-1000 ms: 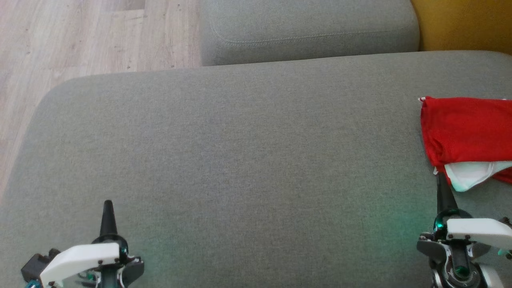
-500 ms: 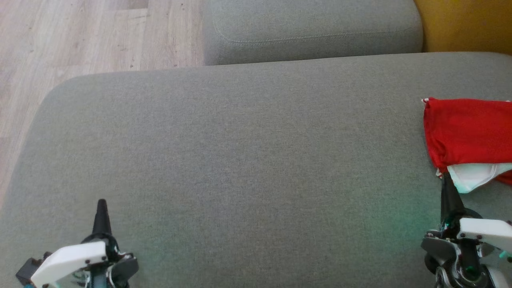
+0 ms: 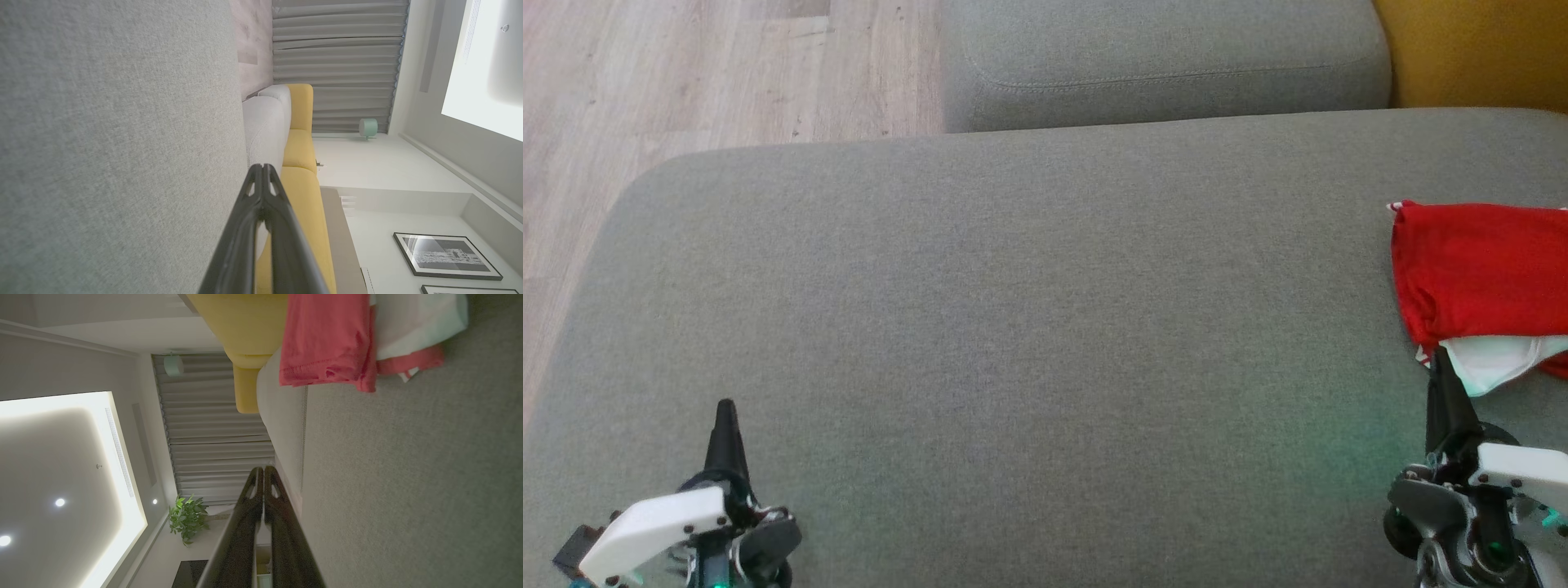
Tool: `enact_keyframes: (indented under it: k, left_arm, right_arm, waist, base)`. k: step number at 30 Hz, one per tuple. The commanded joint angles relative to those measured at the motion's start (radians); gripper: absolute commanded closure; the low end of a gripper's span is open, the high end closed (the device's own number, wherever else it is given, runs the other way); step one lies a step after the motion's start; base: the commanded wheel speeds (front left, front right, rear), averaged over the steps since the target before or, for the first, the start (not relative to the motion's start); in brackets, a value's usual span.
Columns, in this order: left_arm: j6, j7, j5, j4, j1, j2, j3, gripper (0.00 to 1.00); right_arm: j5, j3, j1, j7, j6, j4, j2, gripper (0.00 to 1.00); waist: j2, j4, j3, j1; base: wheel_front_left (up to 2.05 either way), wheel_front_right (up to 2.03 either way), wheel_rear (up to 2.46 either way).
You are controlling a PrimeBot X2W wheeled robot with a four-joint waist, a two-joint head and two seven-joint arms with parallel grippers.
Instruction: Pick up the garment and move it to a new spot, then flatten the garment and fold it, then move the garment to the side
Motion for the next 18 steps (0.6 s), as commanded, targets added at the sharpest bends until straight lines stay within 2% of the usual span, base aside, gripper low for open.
enact_keyframes:
  k: [1,18]
  left_arm:
    - [-0.007,0.007,-0.006,-0.036,-0.05,0.006,0.041,1.0]
    - [-0.007,0.007,-0.005,-0.036,-0.05,0.005,0.042,1.0]
  right_arm:
    - [0.007,0.016,-0.054,0.007,-0.001,-0.038,-0.015,1.0]
    - [0.004,0.013,-0.055,0.01,-0.001,-0.038,-0.013,1.0]
  waist:
    - [0.0,0.0,0.0,0.0]
    - [0.0,0.0,0.0,0.0]
  base:
    - [0.0,0.0,0.0]
    - [0.0,0.0,0.0]
